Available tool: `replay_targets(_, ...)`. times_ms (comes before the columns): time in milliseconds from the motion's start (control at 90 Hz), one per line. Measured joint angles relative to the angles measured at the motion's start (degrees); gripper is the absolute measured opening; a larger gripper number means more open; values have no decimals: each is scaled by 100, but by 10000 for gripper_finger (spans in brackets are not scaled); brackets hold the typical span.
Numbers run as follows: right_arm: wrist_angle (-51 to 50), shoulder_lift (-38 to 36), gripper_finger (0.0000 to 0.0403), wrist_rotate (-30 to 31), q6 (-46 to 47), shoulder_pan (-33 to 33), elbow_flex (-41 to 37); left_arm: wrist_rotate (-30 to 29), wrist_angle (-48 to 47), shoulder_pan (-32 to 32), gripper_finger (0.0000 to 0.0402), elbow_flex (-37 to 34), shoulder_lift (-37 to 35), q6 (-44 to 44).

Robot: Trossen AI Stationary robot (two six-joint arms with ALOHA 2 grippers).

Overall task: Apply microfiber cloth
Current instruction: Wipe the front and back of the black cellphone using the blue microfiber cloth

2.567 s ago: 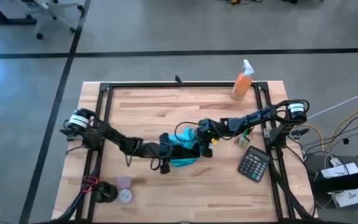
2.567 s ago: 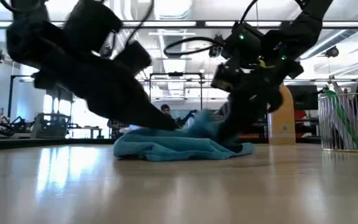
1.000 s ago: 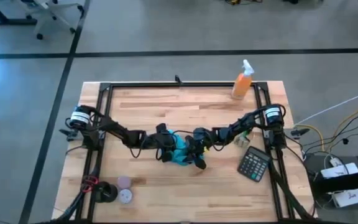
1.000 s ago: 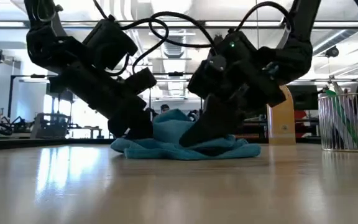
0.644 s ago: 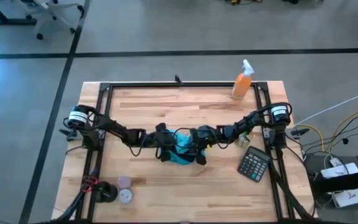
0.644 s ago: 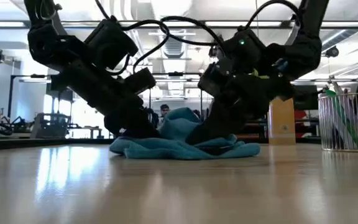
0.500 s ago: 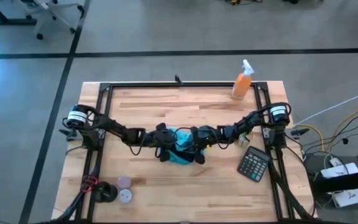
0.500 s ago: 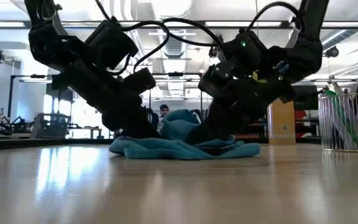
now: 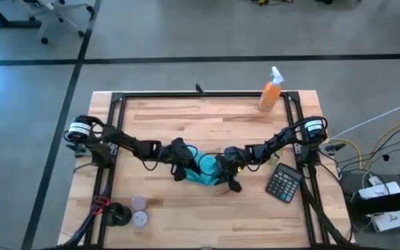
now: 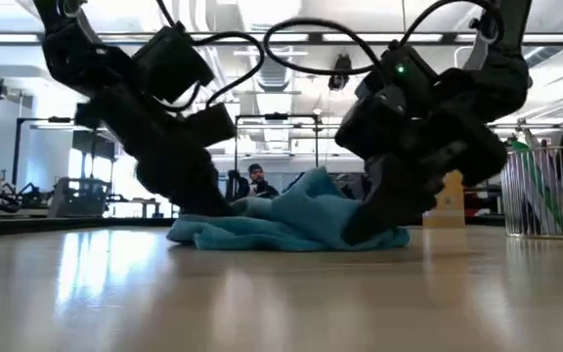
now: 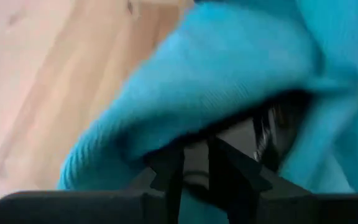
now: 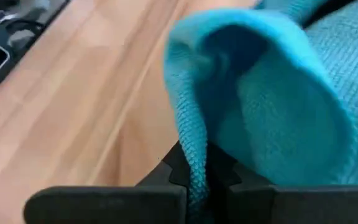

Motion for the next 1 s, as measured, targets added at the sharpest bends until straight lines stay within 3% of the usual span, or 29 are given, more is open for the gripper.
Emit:
replay_targets(200,204,-62,0,147,-149,-71,371,51,-650,-88,75,-14,-959,204)
replay_targets(467,186,-54,0,531,-377,-105,528,7,-797,-171,75,-542,-1242,-287)
replay_targets(611,291,106,0,572,-448,-216,709,-73,-427,-171,75,-945,-1015,-675)
replay_targets(733,223,654,0,556,-463,-276,1063,-124,596,-171,75,-1201,-624,-731)
replay_targets(1000,311,1619,0,419,-446,-454,2140,-159,1678,-171,75,-1280,271,-636)
